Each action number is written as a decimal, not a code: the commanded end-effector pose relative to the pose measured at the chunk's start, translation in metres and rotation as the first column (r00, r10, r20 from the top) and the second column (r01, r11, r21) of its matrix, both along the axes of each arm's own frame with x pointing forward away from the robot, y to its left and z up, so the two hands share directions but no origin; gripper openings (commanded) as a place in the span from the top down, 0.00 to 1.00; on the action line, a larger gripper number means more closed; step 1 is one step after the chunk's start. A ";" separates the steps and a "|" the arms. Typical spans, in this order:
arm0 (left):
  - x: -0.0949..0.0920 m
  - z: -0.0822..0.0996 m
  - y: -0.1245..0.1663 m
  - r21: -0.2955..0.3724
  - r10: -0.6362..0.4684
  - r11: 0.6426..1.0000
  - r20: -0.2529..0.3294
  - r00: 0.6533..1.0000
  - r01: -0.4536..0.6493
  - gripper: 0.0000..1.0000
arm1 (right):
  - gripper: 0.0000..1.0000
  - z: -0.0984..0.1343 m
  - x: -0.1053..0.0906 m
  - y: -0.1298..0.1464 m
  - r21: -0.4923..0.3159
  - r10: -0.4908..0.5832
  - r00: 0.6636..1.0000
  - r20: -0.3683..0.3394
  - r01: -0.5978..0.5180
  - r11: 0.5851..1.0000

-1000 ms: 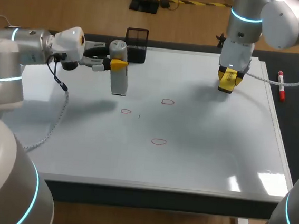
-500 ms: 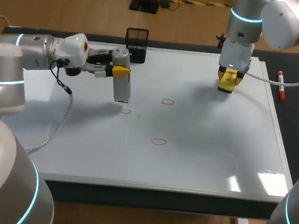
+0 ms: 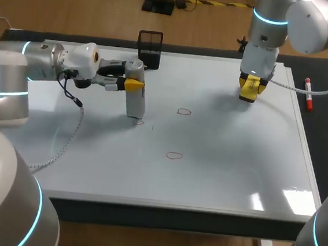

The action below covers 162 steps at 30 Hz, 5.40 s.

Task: Pick up the inspection probe, press it on each red-marked spot on the whiteboard one by one, put down the probe, pick up the eraser, and wipe off all the red marks.

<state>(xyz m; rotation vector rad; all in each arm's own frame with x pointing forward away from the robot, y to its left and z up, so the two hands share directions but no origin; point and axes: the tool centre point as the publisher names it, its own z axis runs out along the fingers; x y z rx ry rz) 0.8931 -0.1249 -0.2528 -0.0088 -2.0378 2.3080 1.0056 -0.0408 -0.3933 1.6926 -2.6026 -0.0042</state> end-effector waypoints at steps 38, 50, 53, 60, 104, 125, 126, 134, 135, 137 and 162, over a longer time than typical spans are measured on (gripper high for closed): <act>-0.004 -0.020 -0.002 0.017 -0.054 0.998 0.006 0.999 0.054 1.00 | 1.00 0.001 0.000 -0.001 -0.003 0.002 1.000 0.001 -0.002 1.000; -0.004 -0.015 -0.001 0.025 -0.044 0.999 0.015 0.999 0.044 1.00 | 1.00 0.001 0.000 -0.001 -0.003 0.002 1.000 0.001 -0.002 1.000; -0.002 -0.009 0.000 0.028 -0.036 0.999 0.026 0.999 0.035 1.00 | 1.00 0.001 0.000 -0.001 -0.003 0.002 1.000 0.001 -0.002 1.000; 0.017 0.005 0.013 0.036 0.015 0.999 0.042 0.999 -0.016 1.00 | 1.00 0.001 0.000 -0.001 -0.003 0.002 1.000 0.001 -0.002 1.000; 0.131 0.039 0.159 0.004 0.342 0.939 0.081 0.936 -0.343 1.00 | 1.00 0.001 0.000 -0.001 -0.003 0.002 1.000 0.001 -0.002 1.000; 0.131 0.039 0.159 0.004 0.342 0.939 0.081 0.936 -0.343 1.00 | 1.00 0.026 -0.063 0.157 -0.044 0.241 0.968 0.072 -0.238 0.970; 0.131 0.039 0.159 0.004 0.342 0.939 0.081 0.936 -0.343 1.00 | 1.00 0.027 -0.067 0.167 -0.040 0.255 0.964 0.074 -0.253 0.967; 0.131 0.039 0.159 0.004 0.342 0.939 0.081 0.936 -0.343 1.00 | 1.00 0.025 -0.091 0.227 -0.024 0.309 0.947 0.089 -0.308 0.951; 0.131 0.039 0.159 0.004 0.342 0.939 0.081 0.936 -0.343 1.00 | 1.00 0.024 -0.094 0.234 -0.026 0.316 0.945 0.086 -0.315 0.949; 0.131 0.039 0.159 0.004 0.342 0.939 0.081 0.936 -0.343 1.00 | 1.00 0.021 -0.100 0.247 -0.022 0.335 0.939 0.077 -0.334 0.942; 0.131 0.039 0.159 0.004 0.342 0.939 0.081 0.936 -0.343 1.00 | 1.00 0.003 -0.122 0.352 0.005 0.425 0.905 0.026 -0.426 0.905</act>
